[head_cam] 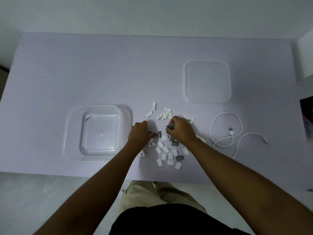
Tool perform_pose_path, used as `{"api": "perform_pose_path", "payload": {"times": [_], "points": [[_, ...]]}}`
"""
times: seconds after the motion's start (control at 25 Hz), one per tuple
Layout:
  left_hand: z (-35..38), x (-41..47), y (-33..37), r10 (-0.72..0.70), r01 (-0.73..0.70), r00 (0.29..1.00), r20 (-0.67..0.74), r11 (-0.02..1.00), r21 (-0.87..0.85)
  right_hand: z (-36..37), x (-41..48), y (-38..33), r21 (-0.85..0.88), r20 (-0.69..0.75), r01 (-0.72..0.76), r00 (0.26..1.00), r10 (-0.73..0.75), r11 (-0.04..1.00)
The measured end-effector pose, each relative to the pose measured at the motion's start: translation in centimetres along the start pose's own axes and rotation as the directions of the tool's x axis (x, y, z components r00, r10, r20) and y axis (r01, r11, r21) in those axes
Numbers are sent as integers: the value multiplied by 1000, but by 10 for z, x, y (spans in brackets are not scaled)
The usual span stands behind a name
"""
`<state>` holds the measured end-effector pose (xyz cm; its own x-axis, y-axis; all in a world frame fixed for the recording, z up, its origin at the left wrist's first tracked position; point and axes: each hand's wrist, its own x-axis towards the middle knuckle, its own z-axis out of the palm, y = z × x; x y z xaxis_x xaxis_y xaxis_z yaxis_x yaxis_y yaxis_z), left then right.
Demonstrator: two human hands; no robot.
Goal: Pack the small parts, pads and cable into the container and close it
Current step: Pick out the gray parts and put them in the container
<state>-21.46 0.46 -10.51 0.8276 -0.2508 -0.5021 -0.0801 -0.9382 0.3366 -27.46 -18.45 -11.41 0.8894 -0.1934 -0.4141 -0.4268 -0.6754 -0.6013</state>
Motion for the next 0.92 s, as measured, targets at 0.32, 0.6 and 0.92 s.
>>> {"api": "perform_pose_path", "payload": {"times": [0.32,0.6,0.92], "points": [[-4,1,12,-32,32,999,2,972,-232,3,0,5,-91,4,23,1000,-23,996],[-6,4,11,-22,68,986,164,957,-281,7,0,12,-138,-48,-3,999,-3,990],[20,4,27,71,-75,990,122,997,26,15,-1,17,-41,-73,-17,997,14,999]]}}
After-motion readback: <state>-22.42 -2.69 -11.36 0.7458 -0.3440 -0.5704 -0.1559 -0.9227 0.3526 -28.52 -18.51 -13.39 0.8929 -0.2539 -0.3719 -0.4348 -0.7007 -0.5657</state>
